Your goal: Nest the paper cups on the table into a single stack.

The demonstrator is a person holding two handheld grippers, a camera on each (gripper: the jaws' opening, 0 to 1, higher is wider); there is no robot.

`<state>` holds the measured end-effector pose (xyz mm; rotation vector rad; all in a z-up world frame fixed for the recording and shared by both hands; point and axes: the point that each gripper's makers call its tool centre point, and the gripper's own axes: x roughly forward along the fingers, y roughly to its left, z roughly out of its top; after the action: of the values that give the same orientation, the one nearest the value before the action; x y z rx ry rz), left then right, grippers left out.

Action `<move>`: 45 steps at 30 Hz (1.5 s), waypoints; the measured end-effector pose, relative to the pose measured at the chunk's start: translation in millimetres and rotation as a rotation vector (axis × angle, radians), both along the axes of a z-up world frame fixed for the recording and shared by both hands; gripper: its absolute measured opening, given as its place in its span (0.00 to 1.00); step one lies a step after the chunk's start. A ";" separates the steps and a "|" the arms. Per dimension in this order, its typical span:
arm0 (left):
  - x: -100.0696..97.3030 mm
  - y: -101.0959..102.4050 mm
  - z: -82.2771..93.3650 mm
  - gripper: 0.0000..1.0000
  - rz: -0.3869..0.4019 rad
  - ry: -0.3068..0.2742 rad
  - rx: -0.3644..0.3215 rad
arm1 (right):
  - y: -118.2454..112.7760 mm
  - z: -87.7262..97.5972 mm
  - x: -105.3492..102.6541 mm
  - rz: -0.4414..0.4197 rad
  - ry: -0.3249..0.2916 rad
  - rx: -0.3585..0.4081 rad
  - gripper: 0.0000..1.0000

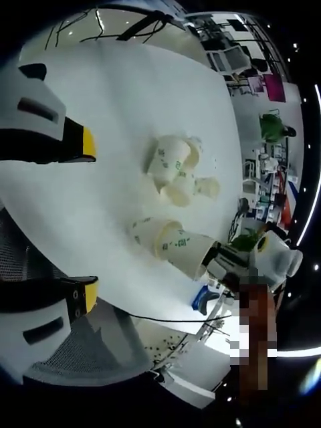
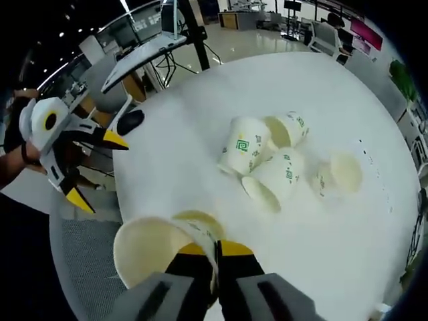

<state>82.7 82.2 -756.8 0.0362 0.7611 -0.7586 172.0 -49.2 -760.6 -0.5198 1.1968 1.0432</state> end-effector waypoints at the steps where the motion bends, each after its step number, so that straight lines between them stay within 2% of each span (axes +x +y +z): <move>1: 0.4 1.0 -1.2 0.67 0.001 0.001 0.000 | 0.1 -0.8 -0.5 0.000 0.002 0.000 0.00; 5: 0.3 0.7 -1.4 0.67 0.000 0.003 0.000 | 0.8 -3.4 -4.8 0.004 0.005 -0.004 0.00; 15: 0.4 2.9 -2.0 0.67 0.001 0.006 0.005 | 4.6 -8.0 -0.4 0.011 -0.001 -0.003 0.03; 25: 0.3 1.2 -0.6 0.67 0.000 0.004 0.004 | 2.0 -9.3 2.9 -0.018 0.001 0.006 0.07; 35: -1.8 -1.8 -2.2 0.67 -0.006 0.009 0.005 | -1.2 -3.4 3.6 -0.018 -0.022 0.014 0.15; 45: -2.0 -1.0 -3.2 0.67 -0.006 0.011 0.006 | -1.1 15.0 13.8 -0.051 -0.094 0.087 0.23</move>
<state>80.7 81.2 -760.0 0.0400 0.7739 -0.7631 185.8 -50.3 -745.6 -0.4635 1.0722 1.0119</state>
